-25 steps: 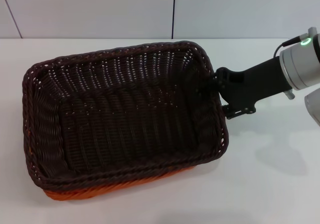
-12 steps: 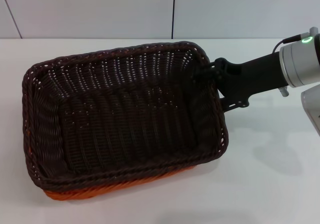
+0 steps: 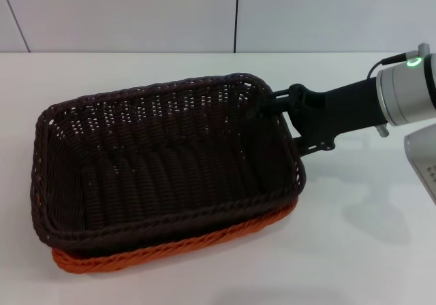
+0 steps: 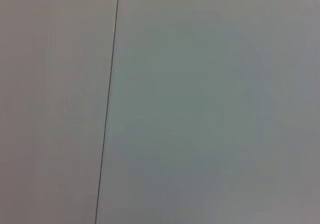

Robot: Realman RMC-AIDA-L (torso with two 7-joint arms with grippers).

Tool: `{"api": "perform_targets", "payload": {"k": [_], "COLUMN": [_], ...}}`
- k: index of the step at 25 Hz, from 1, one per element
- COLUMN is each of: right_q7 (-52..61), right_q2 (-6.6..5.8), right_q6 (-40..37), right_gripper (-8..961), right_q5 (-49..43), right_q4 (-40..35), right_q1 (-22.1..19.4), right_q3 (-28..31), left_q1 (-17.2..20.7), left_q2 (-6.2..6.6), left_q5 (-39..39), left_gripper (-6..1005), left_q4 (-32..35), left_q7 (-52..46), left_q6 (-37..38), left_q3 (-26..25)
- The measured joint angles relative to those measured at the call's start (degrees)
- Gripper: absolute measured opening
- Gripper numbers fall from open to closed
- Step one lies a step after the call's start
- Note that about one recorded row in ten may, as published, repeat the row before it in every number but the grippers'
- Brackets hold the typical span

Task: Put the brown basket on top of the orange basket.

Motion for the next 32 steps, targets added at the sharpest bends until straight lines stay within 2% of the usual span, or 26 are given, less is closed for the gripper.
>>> {"api": "perform_targets", "payload": {"k": [3,8,21,23,27,32], "right_q7": [-0.22,-0.3,-0.11,-0.2,-0.28,-0.36], "right_q2": [0.71,1.17,1.38,1.41,1.5,1.82], "right_q6": [-0.85,-1.49,-2.25,-2.18,-1.86,1.61], "right_gripper": [787,787,786,786,786,787], "right_q5": [-0.09,-0.14,0.14,2.22,4.34,13.02], "right_q4": [-3.49,-7.26,-15.79,-18.54,-21.17,-24.2], "right_q1": [-2.25,-4.55,-11.91,-14.24,-16.15,-19.46], "right_q3": [-0.04,-0.02,0.0,0.5,1.46,4.94], "left_q1": [0.04,-0.19,-1.23,-1.32,-1.59,-1.97], "left_q2": [0.0,-0.01,-0.01,-0.01,-0.01,-0.12], "left_q5": [0.0,0.0,0.0,-0.01,-0.02,-0.01], "left_gripper": [757,747,735,735,735,736], "left_q4": [0.16,0.26,0.53,0.53,0.38,0.03], "left_q7": [0.24,0.89,0.98,1.13,2.41,3.77], "left_q6": [0.05,0.12,0.1,0.24,0.24,0.01], "left_q3": [-0.03,0.15,0.06,0.07,0.06,0.06]}}
